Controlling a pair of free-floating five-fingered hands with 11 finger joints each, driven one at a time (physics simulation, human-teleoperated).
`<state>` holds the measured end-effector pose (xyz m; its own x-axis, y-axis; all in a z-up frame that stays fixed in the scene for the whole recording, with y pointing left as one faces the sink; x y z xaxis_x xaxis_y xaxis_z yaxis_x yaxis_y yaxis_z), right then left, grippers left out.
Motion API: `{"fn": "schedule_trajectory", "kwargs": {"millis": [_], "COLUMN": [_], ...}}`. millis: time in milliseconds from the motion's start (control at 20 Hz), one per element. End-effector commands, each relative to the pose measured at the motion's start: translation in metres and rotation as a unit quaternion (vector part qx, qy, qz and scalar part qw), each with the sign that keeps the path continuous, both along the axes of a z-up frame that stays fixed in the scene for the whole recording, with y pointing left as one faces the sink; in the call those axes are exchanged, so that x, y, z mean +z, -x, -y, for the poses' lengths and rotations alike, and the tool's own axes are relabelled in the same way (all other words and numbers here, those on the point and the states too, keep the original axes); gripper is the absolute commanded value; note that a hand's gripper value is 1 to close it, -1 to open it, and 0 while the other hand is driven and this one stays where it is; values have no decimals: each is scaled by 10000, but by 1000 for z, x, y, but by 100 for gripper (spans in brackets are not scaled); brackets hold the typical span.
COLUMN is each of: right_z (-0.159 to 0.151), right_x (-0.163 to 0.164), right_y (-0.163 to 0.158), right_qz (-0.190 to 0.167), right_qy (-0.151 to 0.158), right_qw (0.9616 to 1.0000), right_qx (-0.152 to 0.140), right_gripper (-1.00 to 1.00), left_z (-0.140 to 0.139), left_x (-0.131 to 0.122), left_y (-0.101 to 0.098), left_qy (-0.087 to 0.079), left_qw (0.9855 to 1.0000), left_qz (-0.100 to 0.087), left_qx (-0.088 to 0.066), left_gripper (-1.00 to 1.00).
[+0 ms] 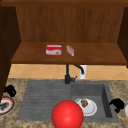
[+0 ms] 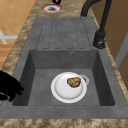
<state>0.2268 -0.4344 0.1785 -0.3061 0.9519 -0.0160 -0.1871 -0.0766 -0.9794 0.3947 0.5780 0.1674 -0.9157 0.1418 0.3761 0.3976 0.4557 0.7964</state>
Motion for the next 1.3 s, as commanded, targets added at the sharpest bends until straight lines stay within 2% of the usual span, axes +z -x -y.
{"fn": "schedule_trajectory", "kwargs": {"millis": [0, 150, 250, 450, 1250], "right_z": [0, 0, 0, 0, 0], "right_x": [0, 0, 0, 0, 0], "right_y": [0, 0, 0, 0, 0], "right_qz": [0, 0, 0, 0, 0], "right_qy": [0, 0, 0, 0, 0], "right_qw": [10000, 10000, 10000, 10000, 10000], "right_qx": [0, 0, 0, 0, 0], "right_gripper": [0, 0, 0, 0, 0], "left_z": [9, 19, 28, 45, 127], "left_x": [8, 23, 34, 52, 129], "left_y": [0, 0, 1, 5, 26], "left_qy": [-219, -342, -336, -389, -627], "left_qw": [9996, 9993, 9994, 9992, 9980], "left_qz": [-70, -117, -27, -30, -38], "left_qx": [134, 115, 63, 24, 56], "left_gripper": [100, 100, 100, 100, 100]}}
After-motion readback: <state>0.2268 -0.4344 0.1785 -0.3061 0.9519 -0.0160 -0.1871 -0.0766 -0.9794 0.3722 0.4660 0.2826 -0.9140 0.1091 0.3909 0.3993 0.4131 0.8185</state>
